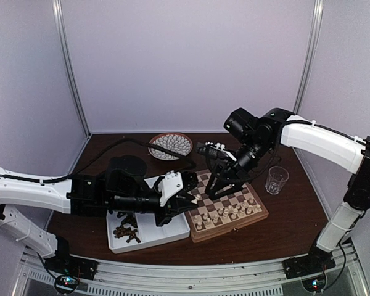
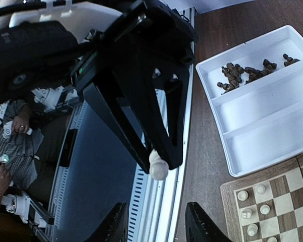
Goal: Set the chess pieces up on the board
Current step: Pass from the left arm to the right
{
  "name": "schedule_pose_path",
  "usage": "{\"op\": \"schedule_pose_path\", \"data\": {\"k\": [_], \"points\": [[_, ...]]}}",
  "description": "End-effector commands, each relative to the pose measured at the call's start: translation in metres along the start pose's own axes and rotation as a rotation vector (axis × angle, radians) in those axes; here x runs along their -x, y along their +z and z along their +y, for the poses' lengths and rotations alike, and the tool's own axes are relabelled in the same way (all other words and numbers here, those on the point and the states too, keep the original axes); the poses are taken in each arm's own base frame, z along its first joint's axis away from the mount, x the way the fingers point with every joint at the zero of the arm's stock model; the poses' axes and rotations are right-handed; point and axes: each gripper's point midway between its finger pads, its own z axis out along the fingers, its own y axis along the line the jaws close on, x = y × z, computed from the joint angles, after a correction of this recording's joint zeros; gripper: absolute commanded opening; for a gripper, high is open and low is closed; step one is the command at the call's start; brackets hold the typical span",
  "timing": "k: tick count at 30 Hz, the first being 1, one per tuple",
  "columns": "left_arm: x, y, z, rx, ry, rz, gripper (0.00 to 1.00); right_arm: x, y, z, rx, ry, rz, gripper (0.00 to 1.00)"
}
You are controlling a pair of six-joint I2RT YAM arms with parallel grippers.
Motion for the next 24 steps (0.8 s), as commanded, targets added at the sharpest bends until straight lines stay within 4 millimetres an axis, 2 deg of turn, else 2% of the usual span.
{"op": "schedule_pose_path", "data": {"k": [1,5,17,24], "points": [[0.028,-0.001,0.002,-0.012,-0.010,-0.098,0.08,0.026,-0.008,0.025,0.134,0.028,-0.091,0.42],[0.029,-0.001,0.003,-0.006,-0.003,-0.101,0.08,0.027,-0.005,0.027,0.149,0.033,-0.090,0.42],[0.030,0.001,0.001,-0.015,0.011,-0.105,0.09,0.026,0.007,0.008,0.108,0.070,-0.063,0.40],[0.030,0.001,0.003,-0.006,0.014,-0.107,0.09,0.024,0.014,0.011,0.104,0.065,-0.044,0.38]]}}
